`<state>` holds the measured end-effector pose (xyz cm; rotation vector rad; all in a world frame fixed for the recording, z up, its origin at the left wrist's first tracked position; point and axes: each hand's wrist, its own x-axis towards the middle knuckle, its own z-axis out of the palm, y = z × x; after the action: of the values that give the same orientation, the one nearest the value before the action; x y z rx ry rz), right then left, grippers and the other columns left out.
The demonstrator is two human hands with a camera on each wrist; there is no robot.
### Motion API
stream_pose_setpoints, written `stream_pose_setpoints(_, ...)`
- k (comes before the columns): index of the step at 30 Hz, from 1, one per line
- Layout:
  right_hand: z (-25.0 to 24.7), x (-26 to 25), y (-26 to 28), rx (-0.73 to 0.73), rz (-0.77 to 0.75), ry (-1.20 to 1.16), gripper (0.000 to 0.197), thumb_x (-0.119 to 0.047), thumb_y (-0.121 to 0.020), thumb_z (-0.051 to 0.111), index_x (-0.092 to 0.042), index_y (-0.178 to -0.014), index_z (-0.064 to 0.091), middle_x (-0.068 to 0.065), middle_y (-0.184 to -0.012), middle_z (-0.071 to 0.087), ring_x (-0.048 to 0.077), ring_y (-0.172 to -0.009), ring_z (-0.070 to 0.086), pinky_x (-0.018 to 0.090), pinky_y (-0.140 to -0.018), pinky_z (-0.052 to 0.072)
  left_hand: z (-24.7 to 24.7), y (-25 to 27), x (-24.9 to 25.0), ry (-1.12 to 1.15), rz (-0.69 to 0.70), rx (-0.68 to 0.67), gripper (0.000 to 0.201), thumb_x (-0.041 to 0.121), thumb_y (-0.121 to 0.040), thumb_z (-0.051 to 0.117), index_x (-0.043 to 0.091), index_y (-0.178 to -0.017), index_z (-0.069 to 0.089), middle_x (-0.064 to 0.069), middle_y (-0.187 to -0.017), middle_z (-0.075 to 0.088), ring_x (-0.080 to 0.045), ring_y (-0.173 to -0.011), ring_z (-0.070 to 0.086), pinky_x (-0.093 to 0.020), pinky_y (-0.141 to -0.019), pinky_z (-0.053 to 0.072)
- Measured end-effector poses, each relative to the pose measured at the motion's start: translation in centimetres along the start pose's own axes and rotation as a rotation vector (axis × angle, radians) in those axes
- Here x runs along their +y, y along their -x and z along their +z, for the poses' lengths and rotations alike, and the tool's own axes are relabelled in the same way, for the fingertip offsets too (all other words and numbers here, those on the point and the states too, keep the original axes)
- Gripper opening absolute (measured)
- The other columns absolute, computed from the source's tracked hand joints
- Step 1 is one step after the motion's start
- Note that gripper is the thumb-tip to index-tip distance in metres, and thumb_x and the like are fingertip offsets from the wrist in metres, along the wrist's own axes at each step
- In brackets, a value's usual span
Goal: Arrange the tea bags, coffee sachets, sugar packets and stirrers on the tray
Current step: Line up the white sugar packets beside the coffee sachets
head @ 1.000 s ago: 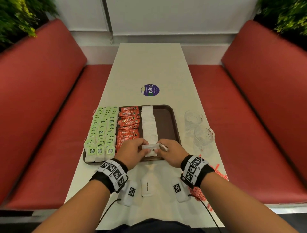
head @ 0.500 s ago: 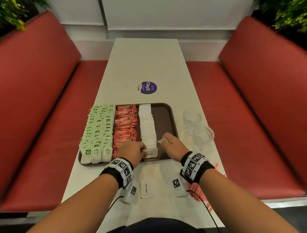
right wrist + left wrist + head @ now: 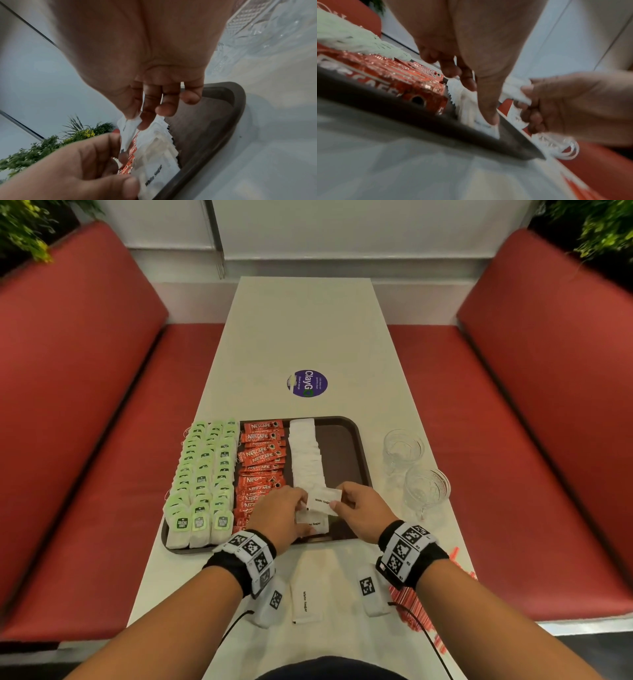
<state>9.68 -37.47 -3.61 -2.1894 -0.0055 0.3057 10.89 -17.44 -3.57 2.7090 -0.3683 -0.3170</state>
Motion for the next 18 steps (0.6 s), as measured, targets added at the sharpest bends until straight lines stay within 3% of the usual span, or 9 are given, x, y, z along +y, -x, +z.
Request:
stream_pose_setpoints(3, 0.1, 0.1, 0.0, -0.034, -0.012, 0.003, 0.005, -0.024, -0.095, 0.064, -0.028, -0.097, 0.062, -0.005, -0.091, 0.072, 0.013, -0.085, 0.068, 0.031, -0.079, 0.056, -0.6, 0.0, -0.5, 0.208, 0.034, -0.058, 0.055, 0.045, -0.076, 0.080, 0.033, -0.124, 0.058, 0.015, -0.106, 0.061, -0.006, -0.095, 0.056, -0.030, -0.087, 0.049)
stream_pose_setpoints(7, 0.6, 0.3, 0.0, -0.101, 0.004, 0.073, 0.003, -0.027, -0.093, 0.068, -0.025, -0.090, 0.067, -0.008, -0.083, 0.070, 0.009, -0.077, 0.065, 0.025, -0.072, 0.053, -0.7, 0.5, -0.9, 0.248, 0.025, -0.052, 0.019, 0.033, -0.089, 0.071, 0.030, -0.108, 0.065, 0.013, -0.082, 0.061, -0.004, -0.074, 0.055, -0.027, -0.070, 0.046)
stream_pose_setpoints(10, 1.2, 0.7, -0.3, -0.080, 0.017, 0.214, 0.011, -0.034, -0.091, 0.069, -0.023, -0.089, 0.067, -0.009, -0.080, 0.066, 0.006, -0.072, 0.059, 0.022, -0.068, 0.047, 0.0, 0.8, -1.1, 0.197, -0.050, -0.042, 0.017, 0.032, -0.088, 0.072, 0.031, -0.101, 0.062, 0.012, -0.079, 0.060, -0.008, -0.075, 0.056, -0.028, -0.072, 0.048)
stream_pose_setpoints(18, 2.2, 1.0, -1.3, -0.151, 0.014, 0.618, 0.038, -0.054, -0.086, 0.065, -0.023, -0.107, 0.062, -0.002, -0.095, 0.065, 0.021, -0.096, 0.057, 0.040, -0.084, 0.054, 1.2, 0.4, -1.5, -0.097, -0.172, 0.058, 0.040, 0.050, -0.075, 0.078, 0.034, -0.093, 0.046, 0.011, -0.080, 0.063, -0.014, -0.081, 0.059, -0.034, -0.077, 0.048)
